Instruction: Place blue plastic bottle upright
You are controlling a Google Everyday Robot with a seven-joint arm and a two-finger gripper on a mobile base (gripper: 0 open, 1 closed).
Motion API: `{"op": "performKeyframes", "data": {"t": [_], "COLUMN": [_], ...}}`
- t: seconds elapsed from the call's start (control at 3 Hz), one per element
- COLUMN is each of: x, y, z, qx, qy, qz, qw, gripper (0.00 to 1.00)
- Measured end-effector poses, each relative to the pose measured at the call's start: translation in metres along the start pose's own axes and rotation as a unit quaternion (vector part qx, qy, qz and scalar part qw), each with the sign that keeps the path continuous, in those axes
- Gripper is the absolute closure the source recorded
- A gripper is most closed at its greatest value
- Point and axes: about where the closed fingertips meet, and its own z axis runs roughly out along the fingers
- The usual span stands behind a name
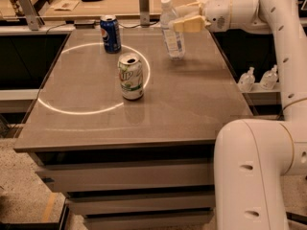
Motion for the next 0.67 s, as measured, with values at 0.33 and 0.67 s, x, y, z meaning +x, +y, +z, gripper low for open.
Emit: {"op": "performKeyframes", "data": {"t": [0.33, 0.67], "x": [0.0065, 0.0133], "y": [0.0059, 0.0051], "z": [0.0046, 0.0063], "qx": [-0.018, -0.022], "qy": [-0.013, -0.037], "qz": [-0.015, 0.001], "qw": [0.9996, 0.9991], "gripper": [0.82, 0.59]}}
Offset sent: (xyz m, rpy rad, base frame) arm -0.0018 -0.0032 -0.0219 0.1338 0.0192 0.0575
